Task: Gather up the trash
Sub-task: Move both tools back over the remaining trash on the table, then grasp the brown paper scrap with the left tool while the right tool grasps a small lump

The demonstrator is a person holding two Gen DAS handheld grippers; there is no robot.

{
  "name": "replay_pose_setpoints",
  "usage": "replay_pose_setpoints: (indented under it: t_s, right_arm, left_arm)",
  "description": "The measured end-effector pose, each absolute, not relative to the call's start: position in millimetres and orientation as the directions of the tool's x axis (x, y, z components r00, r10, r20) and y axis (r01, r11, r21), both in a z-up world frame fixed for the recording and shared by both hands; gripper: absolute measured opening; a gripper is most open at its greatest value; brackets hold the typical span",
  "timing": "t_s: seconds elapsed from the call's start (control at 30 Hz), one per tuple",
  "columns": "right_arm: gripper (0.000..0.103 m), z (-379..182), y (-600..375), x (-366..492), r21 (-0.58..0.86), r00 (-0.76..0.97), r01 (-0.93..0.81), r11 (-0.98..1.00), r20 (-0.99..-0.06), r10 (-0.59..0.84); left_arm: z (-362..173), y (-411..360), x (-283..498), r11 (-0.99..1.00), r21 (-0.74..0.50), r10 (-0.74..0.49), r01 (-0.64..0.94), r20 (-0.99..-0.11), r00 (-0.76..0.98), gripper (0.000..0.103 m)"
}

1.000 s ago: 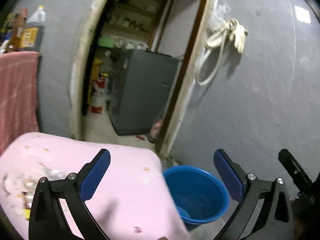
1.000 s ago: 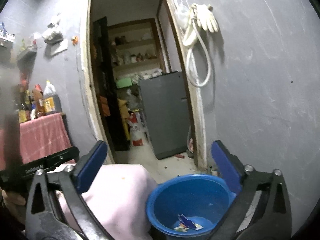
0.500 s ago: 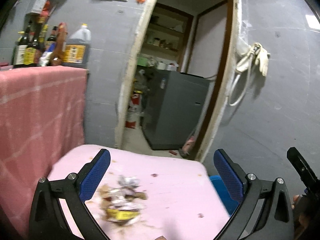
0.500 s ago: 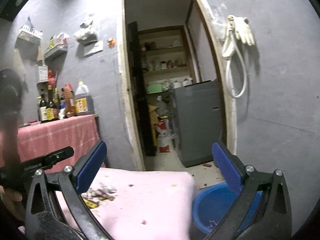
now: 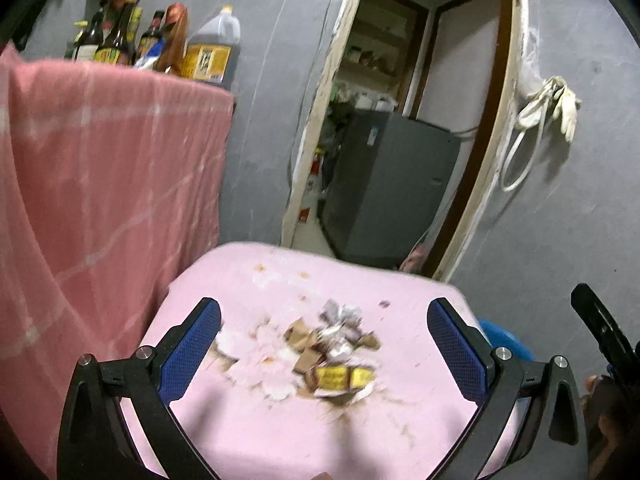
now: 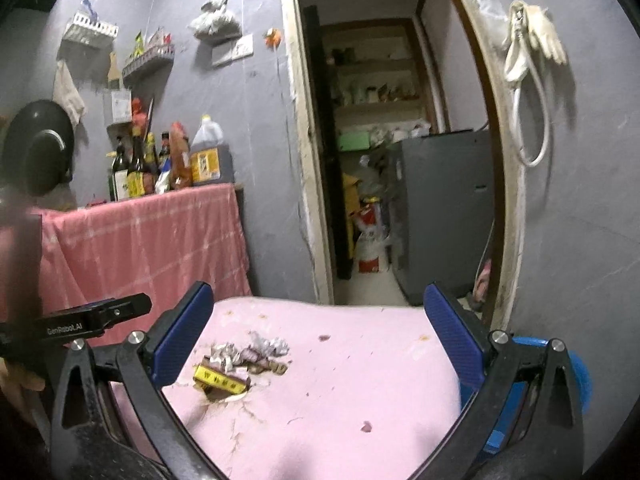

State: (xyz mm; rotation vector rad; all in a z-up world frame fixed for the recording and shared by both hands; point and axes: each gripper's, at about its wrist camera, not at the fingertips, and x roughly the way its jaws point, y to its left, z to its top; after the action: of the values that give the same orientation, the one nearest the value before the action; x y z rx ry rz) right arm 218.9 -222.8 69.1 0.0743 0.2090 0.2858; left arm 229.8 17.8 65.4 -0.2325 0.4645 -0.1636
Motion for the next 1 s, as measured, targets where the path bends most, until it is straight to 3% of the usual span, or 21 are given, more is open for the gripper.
replay_pose_setpoints:
  t_s: [0.2,0.27,0.47,0.67,1.0]
  right_arm:
    - [0.099,43,-212,241,0.11,0.898,-0.318,0.942,-0.284,0.336]
    - [0.087,35,-210,248,0.114,0.882,-0.334,0.936,-0.313,0.353]
    - [0.068,17,-204,271,0.125,0.834,-0.358,0.925,-0.402,0.377]
    - [0.05,0,-188,296,0.11,0.777,-0.386,0.916,-0.497,0.387]
    - [0.047,-24,-170,324,0.159,0.685,-0.412,0.897,-0.596,0.42]
  left_arm:
    - [45,21,241,0.958,-0.266,-0.228,0.105,-0.493,0.84,0.1]
    - [39,20,245,0.958,-0.264,-0.239,0.114,-0.51,0.826,0.099]
    - [22,15,267,0.964,-0.235,-0.245,0.126,-0.59,0.769,0.075]
    - [1,14,285,0.961,-0.24,-0.265,0.137,-0.665,0.699,0.063]
    - [-12,22,310,0.941,-0.292,-0.332,0.172,-0.69,0.644,0.037]
